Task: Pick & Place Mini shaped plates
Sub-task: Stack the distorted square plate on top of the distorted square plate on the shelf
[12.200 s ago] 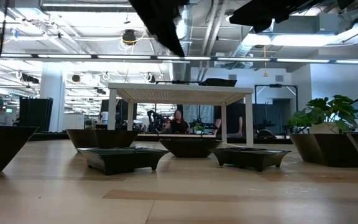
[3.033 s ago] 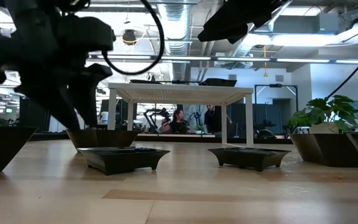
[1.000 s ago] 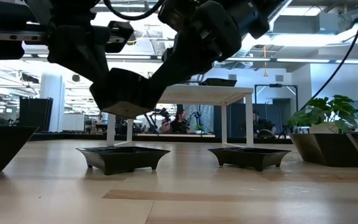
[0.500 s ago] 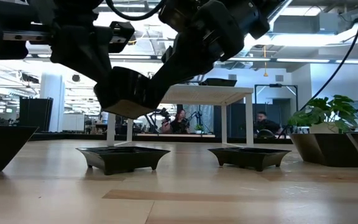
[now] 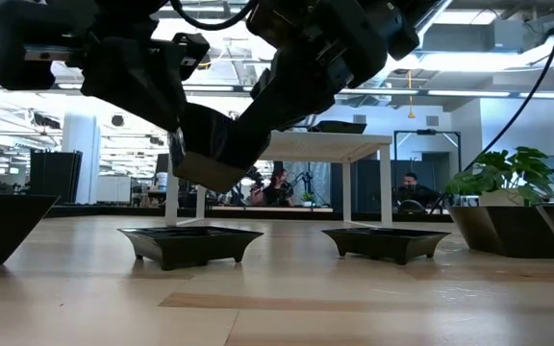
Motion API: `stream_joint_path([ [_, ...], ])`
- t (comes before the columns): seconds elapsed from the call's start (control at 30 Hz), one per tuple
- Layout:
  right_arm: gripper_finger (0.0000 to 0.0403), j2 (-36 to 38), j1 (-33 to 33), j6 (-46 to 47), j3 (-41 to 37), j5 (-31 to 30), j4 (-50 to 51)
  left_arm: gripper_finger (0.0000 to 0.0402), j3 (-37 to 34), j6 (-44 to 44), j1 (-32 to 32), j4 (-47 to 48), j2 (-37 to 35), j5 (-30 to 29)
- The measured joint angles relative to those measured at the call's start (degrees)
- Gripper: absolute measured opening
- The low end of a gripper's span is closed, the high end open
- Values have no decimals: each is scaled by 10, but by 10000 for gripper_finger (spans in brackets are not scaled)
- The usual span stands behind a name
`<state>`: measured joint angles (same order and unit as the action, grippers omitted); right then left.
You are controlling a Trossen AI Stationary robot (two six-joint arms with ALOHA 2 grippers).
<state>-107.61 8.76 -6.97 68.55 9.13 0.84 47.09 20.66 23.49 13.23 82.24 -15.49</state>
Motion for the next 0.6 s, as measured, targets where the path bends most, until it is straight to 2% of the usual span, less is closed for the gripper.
stream_joint_path([
  [0.23, 2, 7, 22, 40, 0, -21, 70, 118, 0, -17, 26, -12, -6, -11],
  [0.47, 2, 46, 61, 86, 66, -101, 230, 124, 0, -29, 70, -11, -54, -161],
  [0.6, 2, 84, 89, 86, 119, -178, 334, 120, 1, -63, 76, -12, -92, -177],
])
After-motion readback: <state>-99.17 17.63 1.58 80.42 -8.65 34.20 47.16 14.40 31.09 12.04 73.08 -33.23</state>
